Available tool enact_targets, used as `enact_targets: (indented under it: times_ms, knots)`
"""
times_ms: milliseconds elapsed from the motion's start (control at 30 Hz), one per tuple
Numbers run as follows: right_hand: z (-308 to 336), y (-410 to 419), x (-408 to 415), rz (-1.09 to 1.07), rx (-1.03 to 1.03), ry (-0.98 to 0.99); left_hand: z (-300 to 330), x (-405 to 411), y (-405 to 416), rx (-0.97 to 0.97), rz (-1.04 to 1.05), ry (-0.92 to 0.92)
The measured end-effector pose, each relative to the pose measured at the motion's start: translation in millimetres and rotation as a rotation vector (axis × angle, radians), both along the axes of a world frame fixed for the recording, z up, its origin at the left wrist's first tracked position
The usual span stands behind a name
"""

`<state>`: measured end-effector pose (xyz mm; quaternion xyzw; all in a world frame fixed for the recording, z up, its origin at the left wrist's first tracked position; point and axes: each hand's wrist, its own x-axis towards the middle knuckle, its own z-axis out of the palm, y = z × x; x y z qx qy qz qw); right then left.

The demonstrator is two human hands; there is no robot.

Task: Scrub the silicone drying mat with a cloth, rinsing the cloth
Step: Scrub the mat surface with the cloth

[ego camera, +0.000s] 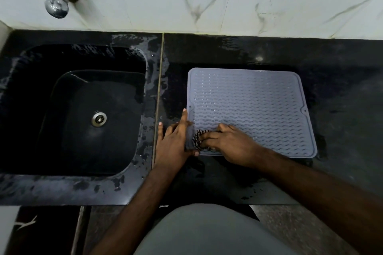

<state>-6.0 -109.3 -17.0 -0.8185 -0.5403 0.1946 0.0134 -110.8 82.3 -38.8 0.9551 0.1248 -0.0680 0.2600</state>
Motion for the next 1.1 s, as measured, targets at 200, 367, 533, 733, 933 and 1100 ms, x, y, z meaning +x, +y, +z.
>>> enact_targets:
  times_ms: [200,367,533,733,933,1100]
  knots:
    - [3.8,-17.2,-3.3,0.027,-0.003,-0.104,7.8,1.6,-5.7,0.017,0.029,0.018]
    - [5.0,-34.2,-12.0,-0.008,0.01,-0.191,14.6,2.7,-11.8,0.055,0.057,0.038]
    - [11.2,-54.6,-2.8,-0.019,-0.043,-0.149,15.8,5.4,-23.1,0.166,0.043,0.039]
    - [15.0,-56.0,6.3,0.038,-0.057,-0.058,7.8,33.8,-55.2,-0.18,-0.307,-0.048]
    - [13.1,-59.1,7.2,0.026,-0.029,-0.083,-16.1,38.9,-61.3,-0.277,-0.278,-0.034]
    - [6.1,-93.3,18.2,0.054,0.008,-0.197,-18.3,42.0,-60.2,-0.237,-0.292,-0.039]
